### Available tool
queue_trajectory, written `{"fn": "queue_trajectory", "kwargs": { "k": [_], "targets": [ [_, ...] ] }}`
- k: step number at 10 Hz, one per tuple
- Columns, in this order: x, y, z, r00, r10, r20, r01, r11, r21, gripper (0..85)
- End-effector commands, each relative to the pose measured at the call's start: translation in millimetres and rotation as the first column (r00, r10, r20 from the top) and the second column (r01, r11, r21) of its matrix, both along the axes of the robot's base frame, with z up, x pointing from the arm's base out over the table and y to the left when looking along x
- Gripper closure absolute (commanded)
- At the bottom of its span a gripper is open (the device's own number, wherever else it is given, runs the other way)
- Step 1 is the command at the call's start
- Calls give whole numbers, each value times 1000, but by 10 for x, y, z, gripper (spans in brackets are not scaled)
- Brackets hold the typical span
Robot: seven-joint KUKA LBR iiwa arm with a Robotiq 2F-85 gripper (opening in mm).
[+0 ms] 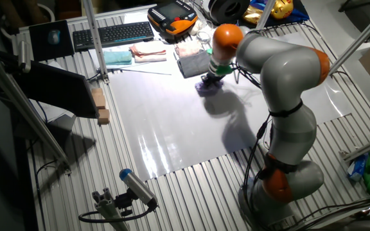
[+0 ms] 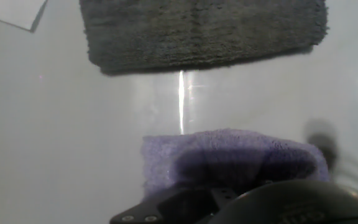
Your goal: Clean the table with a cloth
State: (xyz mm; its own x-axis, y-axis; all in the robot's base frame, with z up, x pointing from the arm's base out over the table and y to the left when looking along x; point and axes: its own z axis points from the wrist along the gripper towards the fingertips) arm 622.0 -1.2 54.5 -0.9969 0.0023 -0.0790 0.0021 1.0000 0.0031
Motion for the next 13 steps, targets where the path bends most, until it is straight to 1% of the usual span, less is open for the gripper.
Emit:
{"fn": "queue_trajectory", "kwargs": {
  "k": [1, 2, 3, 4, 5, 6, 7, 8, 11, 13],
  "targets": [
    [-31, -411, -14, 1000, 7, 7, -7, 1000, -5, 850],
    [-50, -471, -21, 1000, 9, 6, -9, 1000, -16, 850],
    [-56, -487, -23, 1000, 13, 1, -13, 1000, -16, 850],
    [-56, -487, -23, 1000, 10, 1, -10, 1000, 0, 850],
    [-56, -487, -23, 1000, -6, -5, 6, 1000, 4, 850],
    [-56, -487, -23, 999, -23, -23, 22, 999, -31, 850],
    [-56, -487, -23, 999, -39, -30, 39, 999, -24, 850],
    [-56, -487, -23, 998, -52, -35, 51, 998, -24, 850],
    [-56, -487, -23, 997, -78, -26, 77, 997, -25, 850],
    [-56, -487, -23, 997, -79, -13, 78, 995, -56, 850]
  ]
}}
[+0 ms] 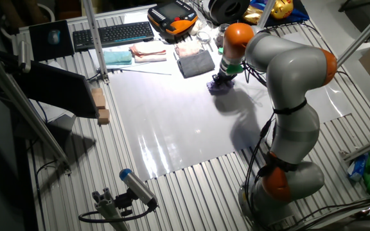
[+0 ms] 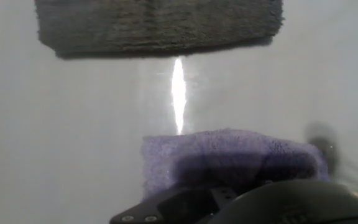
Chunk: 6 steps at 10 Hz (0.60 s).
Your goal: Clean the table with a cloth
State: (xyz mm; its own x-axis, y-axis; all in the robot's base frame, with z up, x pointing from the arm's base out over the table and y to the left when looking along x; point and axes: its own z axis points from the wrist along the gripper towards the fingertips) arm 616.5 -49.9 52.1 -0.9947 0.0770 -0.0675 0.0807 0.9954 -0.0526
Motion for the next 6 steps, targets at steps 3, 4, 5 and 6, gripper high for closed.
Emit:
{"fn": "queue_trajectory", "kwargs": {
  "k": [3, 4, 5, 6],
  "targets": [
    [0, 0, 1, 1000, -5, -4, 5, 1000, 21, 850],
    [0, 0, 1, 1000, -6, -3, 6, 1000, 20, 850],
    [0, -1, 1, 1000, -8, -1, 8, 1000, 22, 850],
    [3, -4, 1, 1000, -8, -1, 8, 1000, 25, 850]
  ]
}}
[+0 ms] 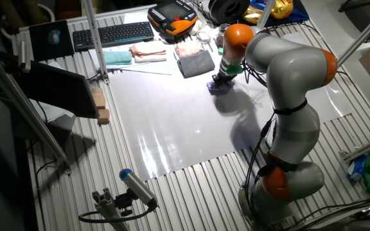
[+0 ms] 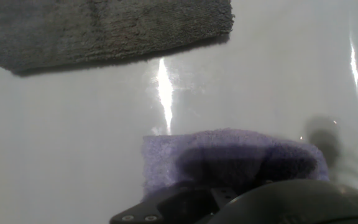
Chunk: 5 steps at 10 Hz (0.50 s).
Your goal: Clean the table with a cloth
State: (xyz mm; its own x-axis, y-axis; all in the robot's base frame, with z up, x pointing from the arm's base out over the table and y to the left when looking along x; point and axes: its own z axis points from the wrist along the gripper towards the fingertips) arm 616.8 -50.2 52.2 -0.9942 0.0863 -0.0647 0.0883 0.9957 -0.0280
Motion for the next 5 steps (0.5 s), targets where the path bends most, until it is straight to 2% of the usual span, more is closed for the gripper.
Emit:
{"fn": "queue_trajectory", "kwargs": {
  "k": [1, 3, 4, 5],
  "targets": [
    [-1, 1, -2, 1000, 0, 0, 0, 1000, -3, 850],
    [-9, 6, -13, 1000, 1, -5, -1, 1000, -2, 850],
    [-40, -34, -11, 1000, 9, -17, -9, 1000, -7, 850],
    [-50, -99, 10, 1000, 15, -19, -15, 1000, -10, 850]
  ]
}}
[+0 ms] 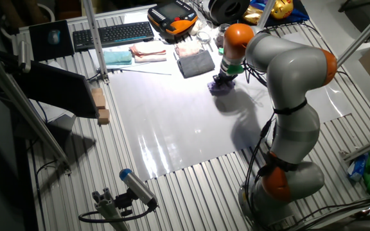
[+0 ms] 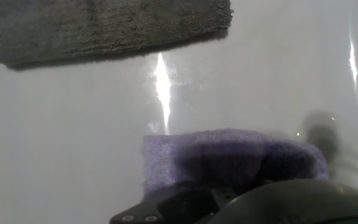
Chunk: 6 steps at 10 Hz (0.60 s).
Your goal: Clean the table with a cloth
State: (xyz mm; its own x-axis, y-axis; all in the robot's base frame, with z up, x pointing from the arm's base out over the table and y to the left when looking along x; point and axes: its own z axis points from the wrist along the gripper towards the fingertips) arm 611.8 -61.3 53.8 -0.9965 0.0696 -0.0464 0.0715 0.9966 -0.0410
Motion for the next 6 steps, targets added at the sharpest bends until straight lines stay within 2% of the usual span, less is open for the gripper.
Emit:
{"fn": "queue_trajectory", "kwargs": {
  "k": [1, 3, 4, 6],
  "targets": [
    [16, -83, 40, 1000, 9, -5, -9, 1000, -1, 850],
    [64, -334, 112, 999, 37, -9, -36, 999, 17, 850],
    [67, -429, 118, 999, 43, -9, -43, 999, 12, 850],
    [45, -611, 35, 998, 58, -5, -58, 998, 13, 850]
  ]
}}
